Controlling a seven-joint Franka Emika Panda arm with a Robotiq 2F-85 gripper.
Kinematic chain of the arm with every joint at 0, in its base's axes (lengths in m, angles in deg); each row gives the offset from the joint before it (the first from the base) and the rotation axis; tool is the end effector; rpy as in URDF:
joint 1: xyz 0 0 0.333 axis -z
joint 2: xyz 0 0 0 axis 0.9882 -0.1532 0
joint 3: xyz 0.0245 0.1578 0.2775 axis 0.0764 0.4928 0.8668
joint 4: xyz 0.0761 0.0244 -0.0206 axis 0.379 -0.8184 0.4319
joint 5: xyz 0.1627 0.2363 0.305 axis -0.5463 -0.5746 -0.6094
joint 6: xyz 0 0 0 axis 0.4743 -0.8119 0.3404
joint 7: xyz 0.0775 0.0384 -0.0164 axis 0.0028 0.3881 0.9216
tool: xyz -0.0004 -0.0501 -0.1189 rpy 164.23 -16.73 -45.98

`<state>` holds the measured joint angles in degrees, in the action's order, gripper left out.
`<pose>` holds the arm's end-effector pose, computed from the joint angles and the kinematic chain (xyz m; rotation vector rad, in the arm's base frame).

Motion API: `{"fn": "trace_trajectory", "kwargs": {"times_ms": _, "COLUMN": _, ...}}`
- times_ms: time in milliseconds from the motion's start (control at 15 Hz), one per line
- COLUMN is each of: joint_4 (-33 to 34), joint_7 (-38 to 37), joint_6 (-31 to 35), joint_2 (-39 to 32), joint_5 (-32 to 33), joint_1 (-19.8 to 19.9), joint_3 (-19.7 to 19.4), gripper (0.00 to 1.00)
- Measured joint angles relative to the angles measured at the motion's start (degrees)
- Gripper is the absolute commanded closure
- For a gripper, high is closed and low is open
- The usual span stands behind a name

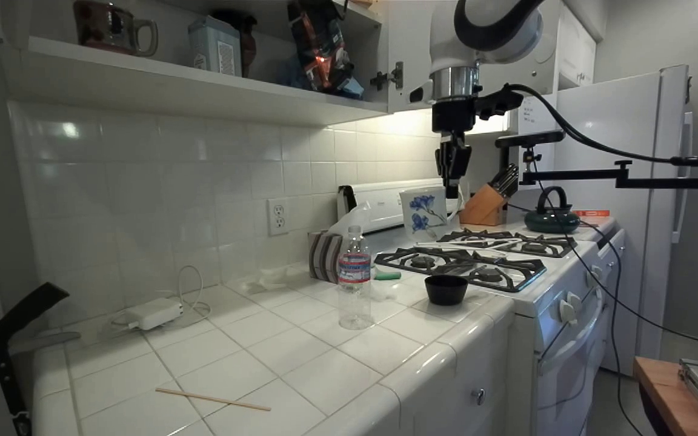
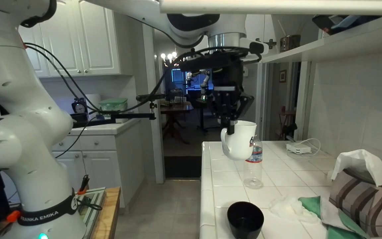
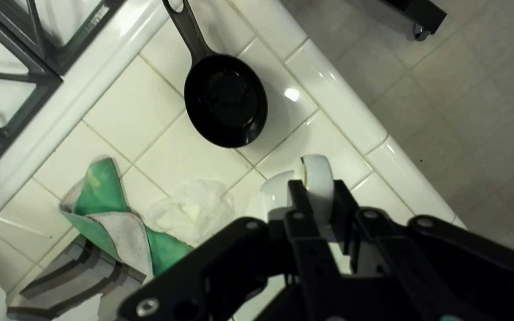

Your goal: Pour the liquid from the mug into the black measuring cup.

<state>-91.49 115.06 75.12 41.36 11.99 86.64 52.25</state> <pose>0.5062 -0.1276 0.4624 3.0027 0.7229 0.0119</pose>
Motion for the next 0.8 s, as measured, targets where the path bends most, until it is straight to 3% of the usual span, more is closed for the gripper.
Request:
{"fn": "trace_trajectory", "kwargs": {"times_ms": 333, "joint_4": -2.86, "joint_7": 2.61, "joint_6": 0.79, "joint_2": -1.16, "joint_5": 5.42, "joint_1": 0.37, "joint_3": -1.12, "gripper": 0.96}}
{"fn": "trace_trajectory", "kwargs": {"times_ms": 667, "joint_4": -3.06, "joint_7": 16.35, "joint_6": 2.56, "joint_2": -4.43, "joint_5": 7.06, "joint_1": 0.36, "joint_3": -1.95, "gripper": 0.96}}
{"fn": "trace_trajectory", "kwargs": {"times_ms": 733, "joint_4": -3.06, "joint_7": 19.12, "joint_6": 3.31, "joint_2": -5.08, "joint_5": 7.05, "joint_1": 0.4, "joint_3": -2.22, "gripper": 0.83}}
{"fn": "trace_trajectory", "kwargs": {"times_ms": 800, "joint_4": -3.02, "joint_7": 21.34, "joint_6": 3.98, "joint_2": -5.75, "joint_5": 6.91, "joint_1": 0.44, "joint_3": -2.46, "gripper": 0.83}}
